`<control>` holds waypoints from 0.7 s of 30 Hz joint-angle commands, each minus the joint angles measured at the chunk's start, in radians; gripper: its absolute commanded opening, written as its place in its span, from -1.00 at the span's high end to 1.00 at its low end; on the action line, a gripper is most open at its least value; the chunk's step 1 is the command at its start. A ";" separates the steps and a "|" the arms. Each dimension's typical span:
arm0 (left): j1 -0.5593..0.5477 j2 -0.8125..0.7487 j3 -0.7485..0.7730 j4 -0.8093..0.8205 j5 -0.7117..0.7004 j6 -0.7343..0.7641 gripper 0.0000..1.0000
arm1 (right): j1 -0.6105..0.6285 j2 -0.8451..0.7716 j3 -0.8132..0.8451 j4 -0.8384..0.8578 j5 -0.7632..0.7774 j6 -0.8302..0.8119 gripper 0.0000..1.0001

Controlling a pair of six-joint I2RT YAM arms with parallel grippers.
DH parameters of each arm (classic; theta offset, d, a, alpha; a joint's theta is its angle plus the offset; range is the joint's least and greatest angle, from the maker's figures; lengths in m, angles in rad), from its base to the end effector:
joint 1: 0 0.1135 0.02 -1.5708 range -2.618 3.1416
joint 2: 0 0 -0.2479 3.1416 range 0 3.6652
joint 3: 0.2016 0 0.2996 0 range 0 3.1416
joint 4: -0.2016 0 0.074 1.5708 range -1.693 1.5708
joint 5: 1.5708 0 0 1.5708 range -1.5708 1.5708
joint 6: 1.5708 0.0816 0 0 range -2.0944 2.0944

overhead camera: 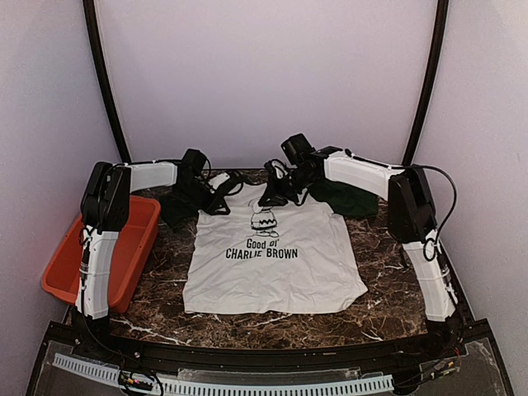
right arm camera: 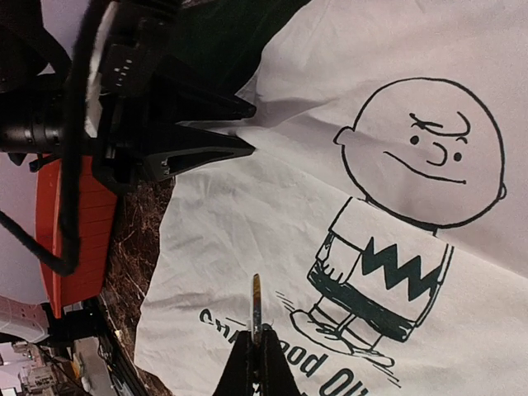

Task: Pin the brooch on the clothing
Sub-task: Pick up the flattened clothing from the center of the board.

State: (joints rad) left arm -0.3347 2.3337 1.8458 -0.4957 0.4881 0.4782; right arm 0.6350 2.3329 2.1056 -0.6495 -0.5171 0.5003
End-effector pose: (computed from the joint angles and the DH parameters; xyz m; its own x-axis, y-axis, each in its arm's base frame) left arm 0.5160 -0.2200 0.0865 -0.4517 0.5874 -0.6715 0.8373 0.5390 -0.0917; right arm 0.4457 0.3785 0.1737 -0.9125 -0.1544 -0.3789 -0.3789 0.6682 0.6402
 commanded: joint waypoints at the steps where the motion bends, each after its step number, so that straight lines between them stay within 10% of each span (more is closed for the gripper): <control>1: 0.000 -0.051 -0.035 0.010 0.042 -0.008 0.41 | 0.005 0.083 0.080 0.024 -0.086 0.065 1.00; 21: -0.097 -0.198 -0.257 0.145 -0.040 -0.022 0.99 | 0.003 0.262 0.102 0.252 -0.199 0.355 1.00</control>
State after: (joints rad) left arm -0.3878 2.2349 1.6573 -0.3965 0.5091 0.4580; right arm 0.6346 2.5763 2.2234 -0.4740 -0.6899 0.7864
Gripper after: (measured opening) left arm 0.023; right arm 0.008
